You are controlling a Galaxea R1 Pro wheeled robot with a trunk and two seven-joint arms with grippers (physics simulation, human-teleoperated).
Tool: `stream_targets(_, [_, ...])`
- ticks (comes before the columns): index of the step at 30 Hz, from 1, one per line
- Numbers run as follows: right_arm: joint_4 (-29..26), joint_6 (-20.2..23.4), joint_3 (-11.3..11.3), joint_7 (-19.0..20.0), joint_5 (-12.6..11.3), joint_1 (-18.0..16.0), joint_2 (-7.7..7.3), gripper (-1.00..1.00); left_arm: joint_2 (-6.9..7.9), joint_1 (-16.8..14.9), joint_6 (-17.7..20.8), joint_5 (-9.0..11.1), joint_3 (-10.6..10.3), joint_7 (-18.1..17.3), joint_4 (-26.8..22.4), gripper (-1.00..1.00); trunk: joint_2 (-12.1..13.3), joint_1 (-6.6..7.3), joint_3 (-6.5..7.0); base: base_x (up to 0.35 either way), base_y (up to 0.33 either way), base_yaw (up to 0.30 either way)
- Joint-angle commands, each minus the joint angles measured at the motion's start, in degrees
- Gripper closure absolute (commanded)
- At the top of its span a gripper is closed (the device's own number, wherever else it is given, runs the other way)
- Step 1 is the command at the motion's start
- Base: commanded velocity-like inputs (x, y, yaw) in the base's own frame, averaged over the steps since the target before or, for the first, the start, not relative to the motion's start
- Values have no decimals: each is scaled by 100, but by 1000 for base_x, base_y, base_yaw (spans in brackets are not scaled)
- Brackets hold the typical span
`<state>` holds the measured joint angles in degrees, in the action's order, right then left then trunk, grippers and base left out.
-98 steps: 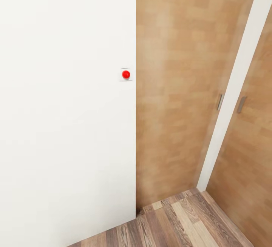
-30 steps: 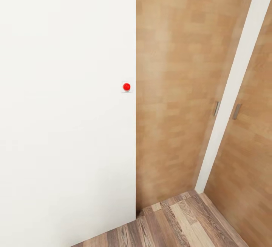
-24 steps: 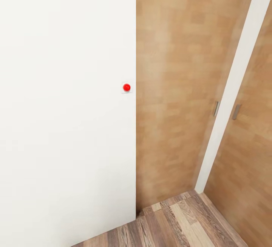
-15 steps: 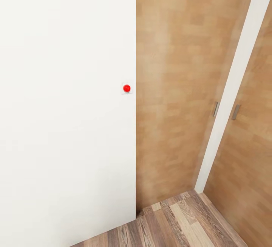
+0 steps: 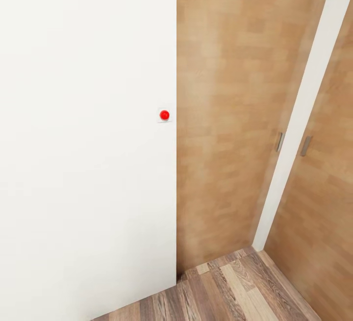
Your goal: Put all the toys in the child's room - the three board games (two on the bed and one on the table), the two jigsaw puzzles on the table, and the tennis ball on the table - inside the toy box on the table in the child's room.
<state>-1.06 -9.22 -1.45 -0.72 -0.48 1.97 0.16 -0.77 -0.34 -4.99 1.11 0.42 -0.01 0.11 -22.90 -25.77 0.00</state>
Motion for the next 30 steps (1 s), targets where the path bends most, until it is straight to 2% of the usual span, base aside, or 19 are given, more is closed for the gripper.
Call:
stream_targets(1, [-8, -10, -13, -7, -5, 5, 2, -100, -1, -1, -20, 12, 3, 0, 7, -100, -2, -2, 0, 0, 0, 0])
stream_targets(30, [-8, -10, -13, -7, -5, 5, 2, -100, 1, -1, -20, 12, 2, -4, 7, -100, -2, -2, 0, 0, 0, 0])
